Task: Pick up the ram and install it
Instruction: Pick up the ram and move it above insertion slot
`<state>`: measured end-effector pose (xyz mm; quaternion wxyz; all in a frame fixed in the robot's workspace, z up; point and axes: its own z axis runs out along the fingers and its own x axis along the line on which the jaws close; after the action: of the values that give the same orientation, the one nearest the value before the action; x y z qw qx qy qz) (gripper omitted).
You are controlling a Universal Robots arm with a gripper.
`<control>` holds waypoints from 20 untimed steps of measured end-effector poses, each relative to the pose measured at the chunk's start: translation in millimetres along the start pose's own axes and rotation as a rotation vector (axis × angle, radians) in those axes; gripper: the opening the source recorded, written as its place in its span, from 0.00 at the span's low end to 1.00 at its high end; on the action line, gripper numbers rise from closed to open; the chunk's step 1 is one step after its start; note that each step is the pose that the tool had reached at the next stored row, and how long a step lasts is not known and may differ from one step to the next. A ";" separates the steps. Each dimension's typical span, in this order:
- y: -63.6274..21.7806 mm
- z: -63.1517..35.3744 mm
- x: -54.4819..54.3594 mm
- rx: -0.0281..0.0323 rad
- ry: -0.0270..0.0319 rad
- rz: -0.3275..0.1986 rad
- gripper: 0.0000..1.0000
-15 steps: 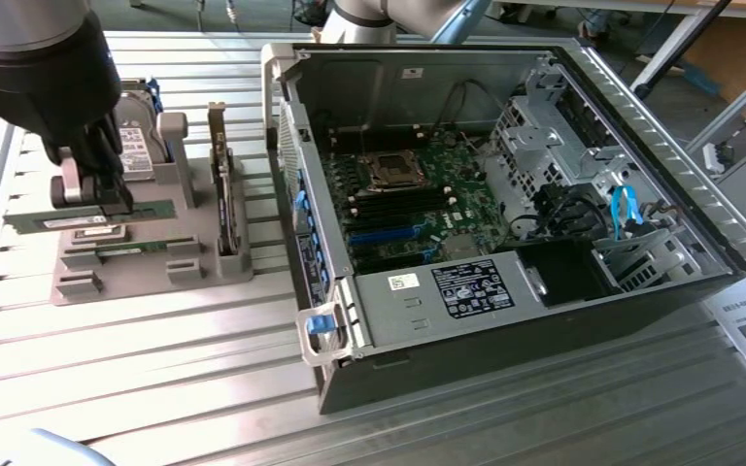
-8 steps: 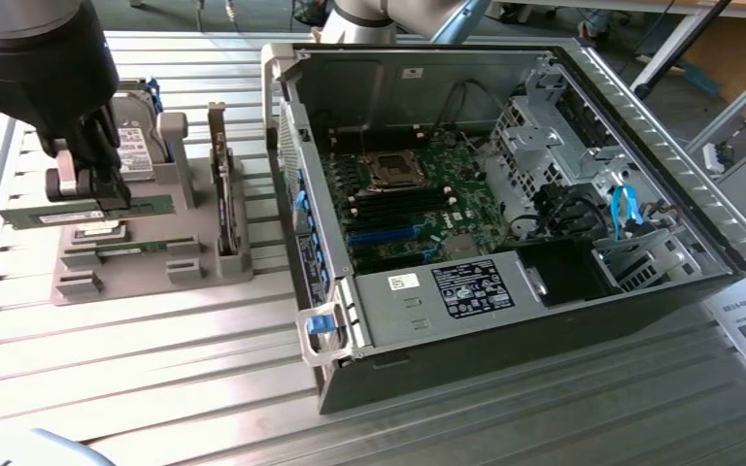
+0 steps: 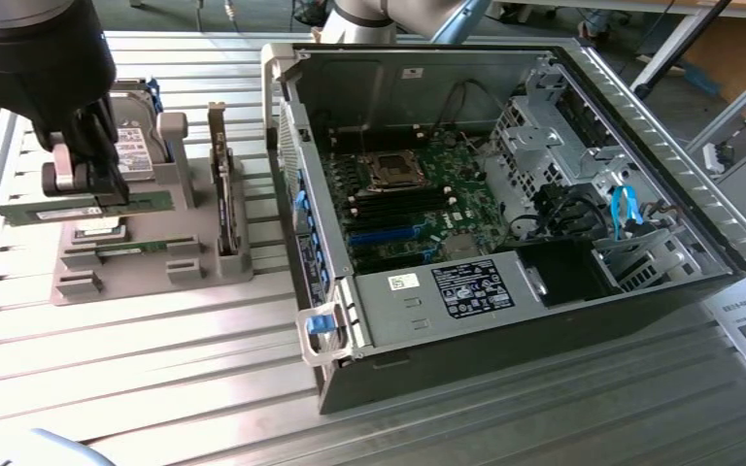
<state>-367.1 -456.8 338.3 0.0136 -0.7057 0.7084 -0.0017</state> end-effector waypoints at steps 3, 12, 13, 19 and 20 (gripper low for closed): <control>0.0 -2.1 0.0 0.0001 -0.0001 0.000 0.12; -0.6 -27.5 -0.5 -0.0005 0.0001 0.000 0.12; -0.7 -32.8 -0.5 -0.0003 0.0000 0.000 0.12; -1.1 -51.9 -0.9 -0.0005 0.0000 0.000 0.12; -1.1 -52.9 -0.9 -0.0005 0.0000 0.000 0.12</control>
<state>-367.2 -456.8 391.2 0.0134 -0.7057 0.7084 -0.0015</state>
